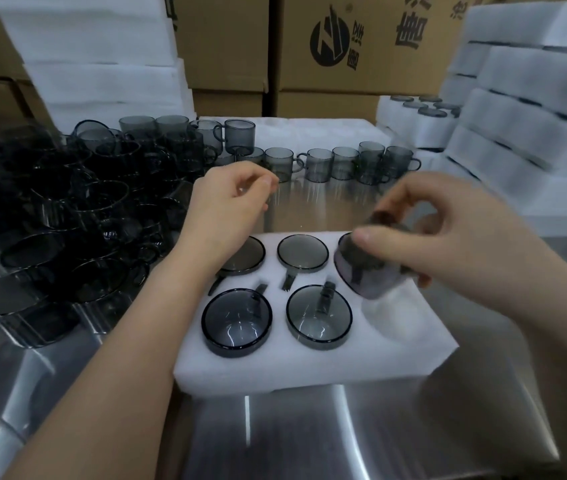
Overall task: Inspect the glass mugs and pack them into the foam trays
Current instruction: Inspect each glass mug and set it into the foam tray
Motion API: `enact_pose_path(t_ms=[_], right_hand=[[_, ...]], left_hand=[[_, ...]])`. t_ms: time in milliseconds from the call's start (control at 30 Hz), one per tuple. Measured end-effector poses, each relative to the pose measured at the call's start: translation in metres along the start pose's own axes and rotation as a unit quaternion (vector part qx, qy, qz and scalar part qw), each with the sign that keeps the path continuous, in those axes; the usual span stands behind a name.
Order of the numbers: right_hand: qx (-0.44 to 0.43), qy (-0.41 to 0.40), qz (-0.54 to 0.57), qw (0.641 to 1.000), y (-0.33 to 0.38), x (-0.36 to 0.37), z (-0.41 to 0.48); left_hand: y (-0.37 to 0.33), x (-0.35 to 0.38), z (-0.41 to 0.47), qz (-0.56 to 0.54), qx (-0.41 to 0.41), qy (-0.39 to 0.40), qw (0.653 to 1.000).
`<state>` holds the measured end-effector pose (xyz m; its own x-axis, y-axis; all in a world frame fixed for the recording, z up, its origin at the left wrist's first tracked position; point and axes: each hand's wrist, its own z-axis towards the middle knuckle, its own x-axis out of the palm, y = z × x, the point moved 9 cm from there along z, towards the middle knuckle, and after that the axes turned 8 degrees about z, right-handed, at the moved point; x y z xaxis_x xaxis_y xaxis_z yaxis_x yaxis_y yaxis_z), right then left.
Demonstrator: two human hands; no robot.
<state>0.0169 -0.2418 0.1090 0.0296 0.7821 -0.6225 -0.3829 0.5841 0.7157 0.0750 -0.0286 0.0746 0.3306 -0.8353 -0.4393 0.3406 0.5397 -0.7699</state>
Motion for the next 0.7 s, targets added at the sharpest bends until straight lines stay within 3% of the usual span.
enact_pose_path(t_ms=[233,433,700], right_hand=[[0.028,0.047,-0.168,0.984,-0.004,-0.002,-0.028],[0.033,0.096,-0.202,0.974,-0.002,0.014,-0.03],[0.041,0.164,-0.275,0.947,-0.002,0.025,-0.03]], left_hand=[[-0.001,0.006,-0.003,0.039,-0.004,0.045,0.998],[0.016,0.035,-0.011,0.21,-0.02,0.217,0.953],[0.017,0.035,-0.01,0.192,-0.01,0.218,0.957]])
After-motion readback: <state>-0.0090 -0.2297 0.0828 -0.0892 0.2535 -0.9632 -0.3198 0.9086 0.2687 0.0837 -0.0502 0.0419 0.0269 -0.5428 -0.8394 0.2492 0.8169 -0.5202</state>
